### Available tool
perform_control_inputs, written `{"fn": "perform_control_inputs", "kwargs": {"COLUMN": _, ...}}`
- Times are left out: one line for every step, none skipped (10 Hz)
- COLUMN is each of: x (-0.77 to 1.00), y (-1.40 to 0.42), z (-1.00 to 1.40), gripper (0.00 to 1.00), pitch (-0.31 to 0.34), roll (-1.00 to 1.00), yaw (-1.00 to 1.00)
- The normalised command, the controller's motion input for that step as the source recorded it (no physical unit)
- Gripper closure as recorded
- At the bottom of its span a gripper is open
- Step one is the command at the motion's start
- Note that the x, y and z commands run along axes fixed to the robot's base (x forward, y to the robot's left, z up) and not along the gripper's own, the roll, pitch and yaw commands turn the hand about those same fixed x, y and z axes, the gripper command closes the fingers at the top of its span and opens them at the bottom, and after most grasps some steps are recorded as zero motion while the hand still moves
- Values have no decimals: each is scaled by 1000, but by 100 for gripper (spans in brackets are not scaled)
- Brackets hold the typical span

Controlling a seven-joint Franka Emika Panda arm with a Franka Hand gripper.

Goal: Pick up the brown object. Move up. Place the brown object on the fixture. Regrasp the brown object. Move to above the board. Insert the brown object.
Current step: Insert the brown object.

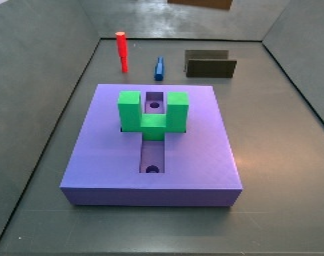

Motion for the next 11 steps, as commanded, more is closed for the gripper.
{"fn": "perform_control_inputs", "kwargs": {"x": -40, "y": -20, "z": -249, "gripper": 100, "pitch": -43, "roll": -220, "yaw": -886}}
{"fn": "perform_control_inputs", "kwargs": {"x": -37, "y": -49, "z": -191, "gripper": 100, "pitch": -123, "roll": -216, "yaw": -894}}
{"fn": "perform_control_inputs", "kwargs": {"x": -40, "y": -66, "z": -149, "gripper": 100, "pitch": -176, "roll": -227, "yaw": -883}}
{"fn": "perform_control_inputs", "kwargs": {"x": -31, "y": -71, "z": -134, "gripper": 100, "pitch": -190, "roll": -221, "yaw": -889}}
{"fn": "perform_control_inputs", "kwargs": {"x": -60, "y": -69, "z": -166, "gripper": 100, "pitch": -204, "roll": -251, "yaw": -857}}
{"fn": "perform_control_inputs", "kwargs": {"x": -83, "y": -60, "z": -220, "gripper": 100, "pitch": -189, "roll": -269, "yaw": -831}}
{"fn": "perform_control_inputs", "kwargs": {"x": -80, "y": -54, "z": -234, "gripper": 100, "pitch": -174, "roll": -259, "yaw": -834}}
{"fn": "perform_control_inputs", "kwargs": {"x": -43, "y": -63, "z": -243, "gripper": 100, "pitch": -169, "roll": -207, "yaw": -880}}
{"fn": "perform_control_inputs", "kwargs": {"x": 0, "y": -29, "z": -289, "gripper": 100, "pitch": -44, "roll": -107, "yaw": -986}}
{"fn": "perform_control_inputs", "kwargs": {"x": 0, "y": 0, "z": -320, "gripper": 100, "pitch": 0, "roll": -84, "yaw": -1000}}
{"fn": "perform_control_inputs", "kwargs": {"x": 0, "y": 0, "z": -377, "gripper": 100, "pitch": 10, "roll": -70, "yaw": -1000}}
